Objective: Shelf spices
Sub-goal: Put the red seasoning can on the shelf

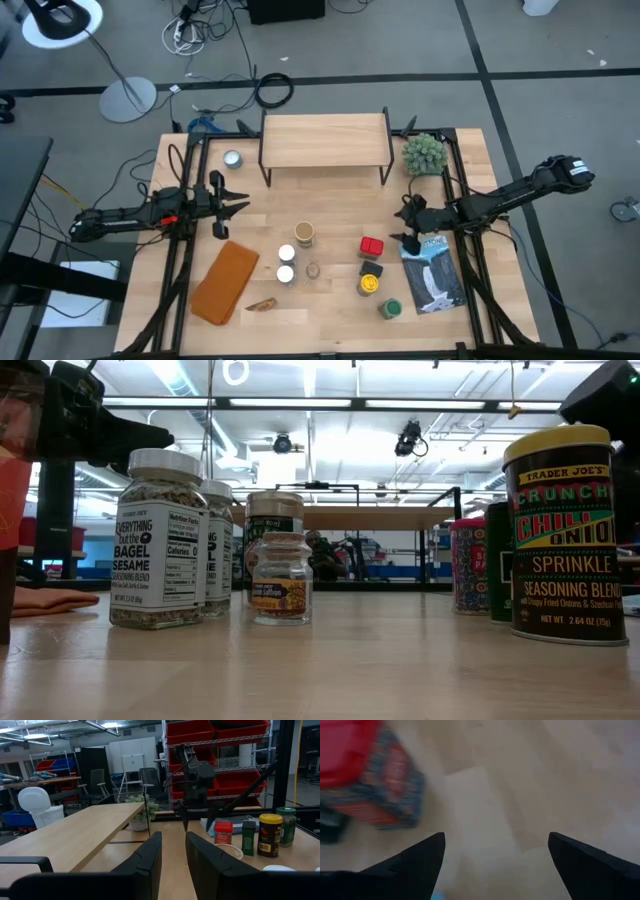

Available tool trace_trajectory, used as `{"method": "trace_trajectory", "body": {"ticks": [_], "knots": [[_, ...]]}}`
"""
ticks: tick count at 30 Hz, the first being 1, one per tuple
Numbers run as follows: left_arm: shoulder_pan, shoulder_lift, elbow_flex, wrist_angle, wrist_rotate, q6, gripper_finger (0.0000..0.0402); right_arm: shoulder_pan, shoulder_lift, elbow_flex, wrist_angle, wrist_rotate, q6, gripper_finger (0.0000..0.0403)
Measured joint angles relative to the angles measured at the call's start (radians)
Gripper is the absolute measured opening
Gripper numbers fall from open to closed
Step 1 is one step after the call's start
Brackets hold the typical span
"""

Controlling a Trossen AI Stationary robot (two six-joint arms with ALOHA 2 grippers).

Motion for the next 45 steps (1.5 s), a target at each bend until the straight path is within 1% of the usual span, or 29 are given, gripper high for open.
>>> {"method": "trace_trajectory", "body": {"ticks": [2, 5, 10, 15, 20, 24, 29, 31, 35, 38, 41, 45], "knots": [[0.0, 0.0, 0.0, 0.0, 0.0, 0.0, 0.0092, 0.016, -0.001, 0.0, 0.031, -0.026, 0.001, 0.0354], [0.0, 0.0, 0.0, 0.0, 0.0, 0.0, 0.0092, 0.051, 0.013, 0.0, 0.093, -0.026, -0.003, 0.0354], [0.0, 0.0, 0.0, 0.0, 0.0, 0.0, 0.0092, 0.13, 0.063, 0.0, 0.135, -0.017, -0.006, 0.0354], [0.0, 0.0, 0.0, 0.0, 0.0, 0.0, 0.0092, 0.224, 0.15, 0.048, 0.125, 0.059, 0.027, 0.0354], [0.0, 0.0, 0.0, 0.0, 0.0, 0.0, 0.0092, 0.281, 0.264, 0.19, 0.03, 0.161, -0.011, 0.0354], [0.0, 0.0, 0.0, 0.0, 0.0, 0.0, 0.0092, 0.278, 0.355, 0.302, -0.058, 0.192, -0.027, 0.0354], [0.0, 0.0, 0.0, 0.0, 0.0, 0.0, 0.0092, 0.249, 0.45, 0.379, -0.07, 0.185, -0.007, 0.0354], [0.0, 0.0, 0.0, 0.0, 0.0, 0.0, 0.0092, 0.237, 0.478, 0.405, -0.071, 0.172, 0.019, 0.0354], [0.0, 0.0, 0.0, 0.0, 0.0, 0.0, 0.0092, 0.221, 0.522, 0.455, -0.072, 0.107, 0.061, 0.0354], [0.0, 0.0, 0.0, 0.0, 0.0, 0.0, 0.0092, 0.216, 0.546, 0.494, -0.081, 0.093, 0.085, 0.0354], [0.0, 0.0, 0.0, 0.0, 0.0, 0.0, 0.0092, 0.202, 0.575, 0.548, -0.139, 0.089, 0.122, 0.0354], [0.0, 0.0, 0.0, 0.0, 0.0, 0.0, 0.0092, 0.172, 0.62, 0.648, -0.289, 0.08, 0.184, 0.0354]]}}
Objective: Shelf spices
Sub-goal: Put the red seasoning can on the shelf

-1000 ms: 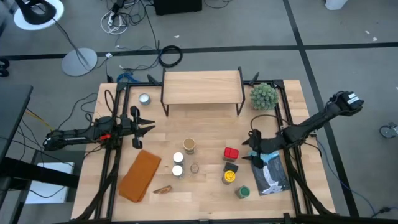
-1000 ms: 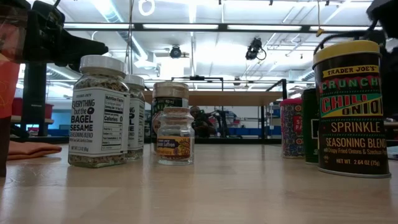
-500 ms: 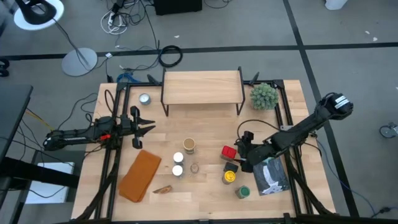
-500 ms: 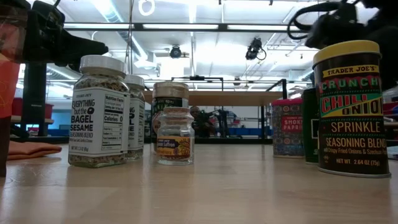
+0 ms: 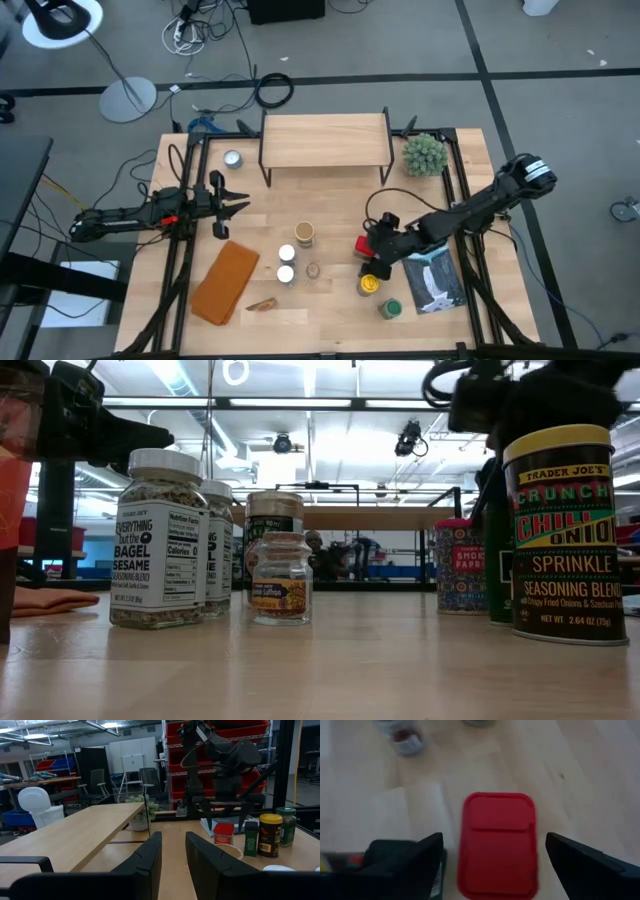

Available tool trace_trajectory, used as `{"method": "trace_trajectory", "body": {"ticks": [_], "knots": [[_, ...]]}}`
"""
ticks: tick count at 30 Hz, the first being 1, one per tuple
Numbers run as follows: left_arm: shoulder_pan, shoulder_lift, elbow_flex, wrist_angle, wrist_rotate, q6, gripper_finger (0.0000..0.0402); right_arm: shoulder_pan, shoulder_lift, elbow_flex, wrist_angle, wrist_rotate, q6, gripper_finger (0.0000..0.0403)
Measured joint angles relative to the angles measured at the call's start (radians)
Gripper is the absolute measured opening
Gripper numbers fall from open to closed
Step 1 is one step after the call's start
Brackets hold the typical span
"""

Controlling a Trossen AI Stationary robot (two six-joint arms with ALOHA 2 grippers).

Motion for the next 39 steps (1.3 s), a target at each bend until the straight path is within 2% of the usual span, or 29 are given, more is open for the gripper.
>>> {"method": "trace_trajectory", "body": {"ticks": [6, 13, 16, 22, 28, 32, 36, 39], "knots": [[0.0, 0.0, 0.0, 0.0, 0.0, 0.0, 0.0092, -0.055, 0.098, 0.159, -0.223, -0.081, 0.022, 0.0354], [0.0, 0.0, 0.0, 0.0, 0.0, 0.0, 0.0092, -0.103, 0.197, 0.272, -0.31, -0.163, -0.006, 0.0345], [0.0, 0.0, 0.0, 0.0, 0.0, 0.0, 0.0092, -0.121, 0.212, 0.299, -0.339, -0.207, -0.008, 0.0312], [0.0, 0.0, 0.0, 0.0, 0.0, 0.0, 0.0092, -0.152, 0.187, 0.303, -0.36, -0.239, -0.028, 0.0217], [0.0, 0.0, 0.0, 0.0, 0.0, 0.0, 0.0092, -0.187, 0.167, 0.304, -0.377, -0.246, -0.175, 0.0217], [0.0, 0.0, 0.0, 0.0, 0.0, 0.0, 0.0092, -0.234, 0.156, 0.319, -0.457, -0.281, -0.221, 0.0221], [0.0, 0.0, 0.0, 0.0, 0.0, 0.0, 0.0092, -0.277, 0.152, 0.417, -0.63, -0.281, -0.271, 0.0241], [0.0, 0.0, 0.0, 0.0, 0.0, 0.0, 0.0092, -0.297, 0.152, 0.504, -0.706, -0.276, -0.339, 0.0232]]}}
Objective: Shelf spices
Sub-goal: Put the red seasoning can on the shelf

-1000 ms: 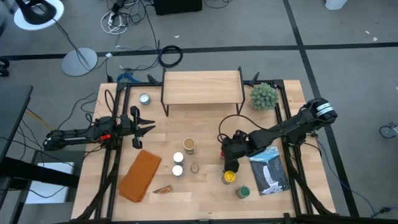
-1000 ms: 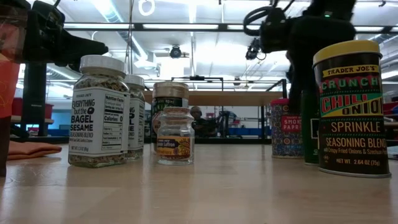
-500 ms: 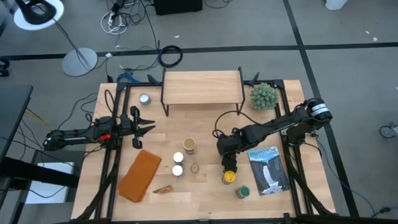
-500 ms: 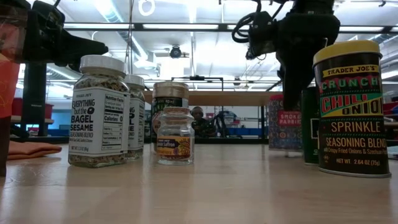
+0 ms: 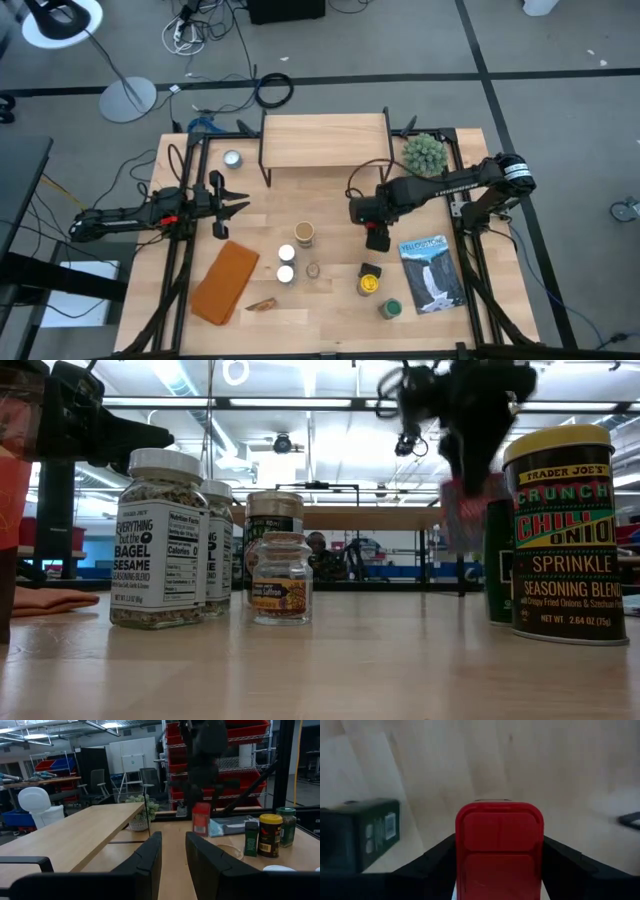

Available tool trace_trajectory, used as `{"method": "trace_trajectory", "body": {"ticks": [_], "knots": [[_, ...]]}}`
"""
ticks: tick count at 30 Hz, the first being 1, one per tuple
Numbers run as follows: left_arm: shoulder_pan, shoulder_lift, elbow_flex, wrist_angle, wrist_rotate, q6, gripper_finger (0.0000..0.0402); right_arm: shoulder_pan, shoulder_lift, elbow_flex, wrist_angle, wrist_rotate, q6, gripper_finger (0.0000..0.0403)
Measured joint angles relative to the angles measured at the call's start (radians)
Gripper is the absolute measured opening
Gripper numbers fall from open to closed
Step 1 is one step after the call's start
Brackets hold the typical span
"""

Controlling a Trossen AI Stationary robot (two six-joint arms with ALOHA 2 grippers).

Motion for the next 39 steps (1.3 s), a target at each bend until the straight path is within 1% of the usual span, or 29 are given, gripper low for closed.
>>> {"method": "trace_trajectory", "body": {"ticks": [2, 5, 9, 13, 17, 21, 23, 25, 28, 31, 35, 39], "knots": [[0.0, 0.0, 0.0, 0.0, 0.0, 0.0, 0.0092, -0.012, 0.0, 0.068, -0.036, 0.0, -0.052, 0.0219], [0.0, 0.0, 0.0, 0.0, 0.0, 0.0, 0.0092, -0.038, -0.001, 0.178, -0.1, -0.003, -0.116, 0.0218], [0.0, 0.0, 0.0, 0.0, 0.0, 0.0, 0.0092, -0.086, -0.001, 0.336, -0.165, 0.06, -0.207, 0.0218], [0.0, 0.0, 0.0, 0.0, 0.0, 0.0, 0.0092, -0.152, -0.001, 0.469, -0.192, 0.108, -0.314, 0.0235], [0.0, 0.0, 0.0, 0.0, 0.0, 0.0, 0.0092, -0.237, -0.002, 0.559, -0.207, 0.108, -0.412, 0.0239], [0.0, 0.0, 0.0, 0.0, 0.0, 0.0, 0.0092, -0.34, -0.001, 0.581, -0.221, 0.091, -0.513, 0.0221], [0.0, 0.0, 0.0, 0.0, 0.0, 0.0, 0.0092, -0.396, 0.004, 0.581, -0.225, 0.075, -0.565, 0.0219], [0.0, 0.0, 0.0, 0.0, 0.0, 0.0, 0.0092, -0.452, 0.008, 0.581, -0.222, 0.037, -0.607, 0.0221], [0.0, 0.0, 0.0, 0.0, 0.0, 0.0, 0.0092, -0.527, 0.012, 0.57, -0.192, -0.023, -0.667, 0.0235], [0.0, 0.0, 0.0, 0.0, 0.0, 0.0, 0.0092, -0.599, 0.026, 0.569, -0.19, -0.042, -0.723, 0.024], [0.0, 0.0, 0.0, -0.001, 0.0, 0.0, 0.0092, -0.682, 0.082, 0.569, -0.193, -0.089, -0.785, 0.0232], [0.0, 0.0, 0.0, 0.001, 0.0, 0.0, 0.0092, -0.732, 0.152, 0.569, -0.189, -0.098, -0.834, 0.0229]]}}
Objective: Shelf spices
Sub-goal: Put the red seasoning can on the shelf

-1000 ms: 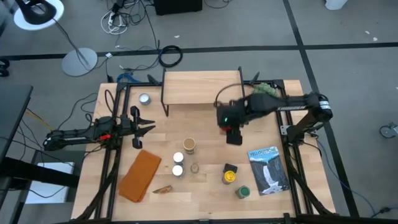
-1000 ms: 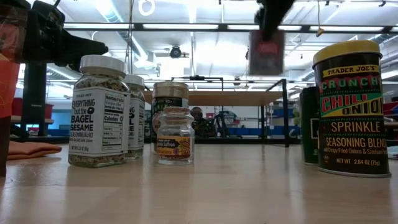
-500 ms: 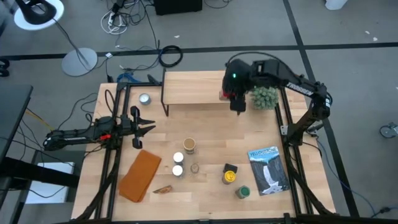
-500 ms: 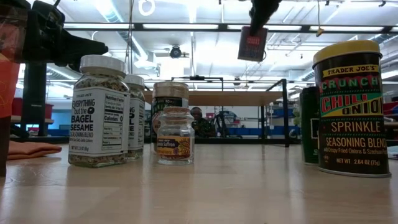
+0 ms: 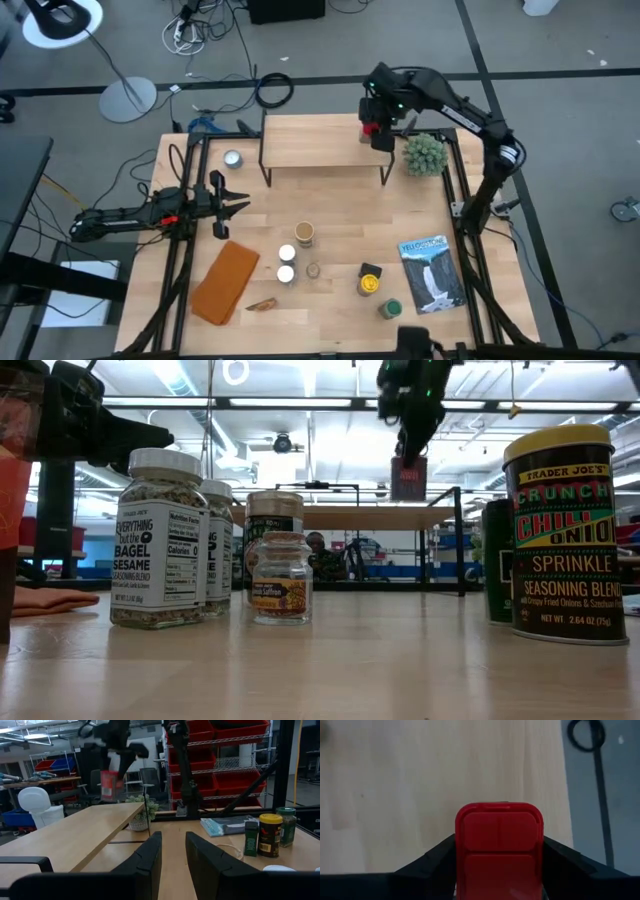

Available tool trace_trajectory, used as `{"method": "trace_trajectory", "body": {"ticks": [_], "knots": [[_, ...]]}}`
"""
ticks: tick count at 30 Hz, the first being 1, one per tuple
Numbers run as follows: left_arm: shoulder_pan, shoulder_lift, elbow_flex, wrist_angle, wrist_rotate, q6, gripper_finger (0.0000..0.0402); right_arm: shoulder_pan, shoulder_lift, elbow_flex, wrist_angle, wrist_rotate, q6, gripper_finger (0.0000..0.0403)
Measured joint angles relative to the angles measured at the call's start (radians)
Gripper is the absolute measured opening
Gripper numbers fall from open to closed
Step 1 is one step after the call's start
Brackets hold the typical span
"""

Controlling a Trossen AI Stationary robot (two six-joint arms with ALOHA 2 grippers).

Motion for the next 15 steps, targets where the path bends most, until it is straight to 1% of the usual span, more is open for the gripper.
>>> {"method": "trace_trajectory", "body": {"ticks": [5, 12, 15], "knots": [[0.0, 0.0, 0.0, 0.008, 0.0, 0.0, 0.0092, -0.038, 0.064, 0.001, 0.024, -0.003, -0.057, 0.0234], [0.0, 0.0, 0.0, 0.008, 0.0, 0.0, 0.0092, -0.072, 0.076, 0.002, 0.077, 0.011, -0.114, 0.0235], [0.0, 0.0, 0.0, 0.007, 0.0, 0.0, 0.0092, -0.082, 0.079, 0.018, 0.07, 0.012, -0.118, 0.0239]]}}
